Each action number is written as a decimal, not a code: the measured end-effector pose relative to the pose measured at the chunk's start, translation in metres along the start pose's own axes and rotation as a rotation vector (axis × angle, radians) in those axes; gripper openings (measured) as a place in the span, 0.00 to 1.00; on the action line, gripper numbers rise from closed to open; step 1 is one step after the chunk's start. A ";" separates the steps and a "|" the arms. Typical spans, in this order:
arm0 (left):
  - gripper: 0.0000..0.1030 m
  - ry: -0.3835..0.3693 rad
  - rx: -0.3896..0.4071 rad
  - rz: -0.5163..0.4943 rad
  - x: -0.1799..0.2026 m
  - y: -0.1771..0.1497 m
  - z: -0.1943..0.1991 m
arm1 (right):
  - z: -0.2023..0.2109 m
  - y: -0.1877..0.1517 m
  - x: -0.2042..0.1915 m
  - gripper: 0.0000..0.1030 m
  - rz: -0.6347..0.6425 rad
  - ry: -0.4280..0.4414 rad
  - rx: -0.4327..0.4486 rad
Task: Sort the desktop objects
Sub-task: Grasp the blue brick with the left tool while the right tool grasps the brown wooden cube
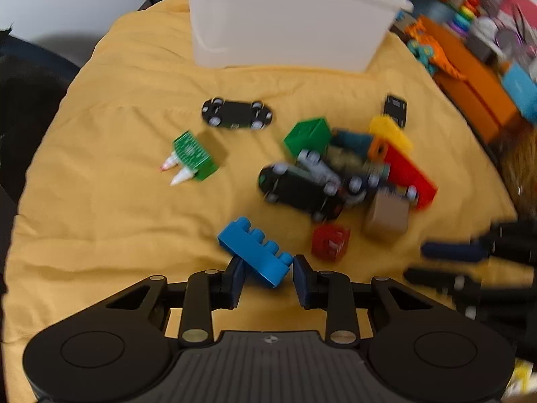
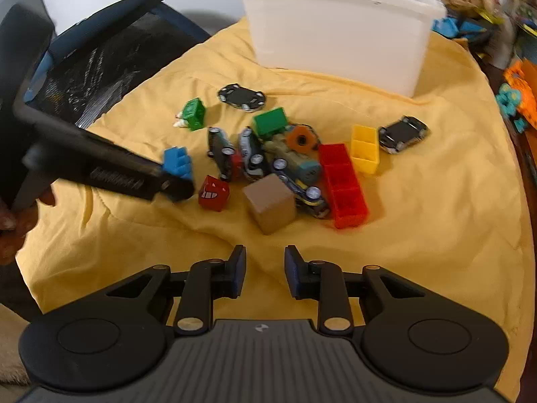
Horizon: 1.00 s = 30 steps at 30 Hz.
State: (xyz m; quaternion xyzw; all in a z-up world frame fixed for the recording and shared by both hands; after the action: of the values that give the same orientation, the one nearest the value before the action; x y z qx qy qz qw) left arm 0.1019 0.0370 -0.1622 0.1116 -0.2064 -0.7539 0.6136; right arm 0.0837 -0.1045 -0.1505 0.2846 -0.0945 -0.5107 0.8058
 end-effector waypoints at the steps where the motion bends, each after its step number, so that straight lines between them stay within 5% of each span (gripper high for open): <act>1: 0.31 -0.008 0.000 0.004 -0.001 -0.001 0.001 | -0.002 0.001 0.000 0.28 0.001 -0.006 0.007; 4: 0.37 -0.051 0.003 -0.039 0.001 -0.001 0.002 | -0.009 0.005 0.003 0.29 -0.009 -0.037 0.018; 7: 0.53 -0.037 0.016 -0.056 0.006 0.002 0.002 | -0.013 0.012 0.009 0.29 -0.026 -0.057 0.051; 14: 0.56 -0.001 0.008 -0.001 0.004 0.014 -0.011 | -0.026 0.026 0.004 0.35 0.015 -0.068 0.072; 16: 0.54 -0.006 0.011 -0.001 0.002 0.013 -0.014 | -0.028 0.029 0.002 0.35 0.038 -0.076 0.070; 18: 0.36 0.015 0.021 -0.014 -0.001 0.010 -0.013 | -0.030 0.030 0.001 0.36 0.061 -0.074 0.065; 22: 0.29 -0.015 0.009 -0.001 -0.004 0.003 -0.006 | -0.025 0.027 0.002 0.23 0.053 -0.068 0.057; 25: 0.29 -0.027 0.014 -0.036 0.000 -0.003 0.002 | -0.009 0.023 -0.001 0.21 0.078 -0.094 0.075; 27: 0.29 -0.037 0.008 -0.047 0.002 -0.005 0.002 | -0.008 0.022 -0.002 0.24 0.100 -0.099 0.075; 30: 0.30 -0.039 0.008 -0.043 0.002 -0.002 -0.001 | -0.018 0.027 0.000 0.44 0.097 -0.081 0.081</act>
State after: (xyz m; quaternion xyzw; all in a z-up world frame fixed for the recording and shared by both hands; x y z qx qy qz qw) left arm 0.1000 0.0354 -0.1640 0.1037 -0.2186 -0.7683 0.5926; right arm 0.1121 -0.0891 -0.1500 0.2911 -0.1613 -0.4779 0.8130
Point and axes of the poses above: each gripper's, at about its wrist camera, not at the fingertips, and z roughly against the way its jaws point, x to its right, y to its top, the point moved 9 cm from there along -z, roughly the way its jaws point, and after that the axes turned 3 degrees about -z, right-handed, at the moved point
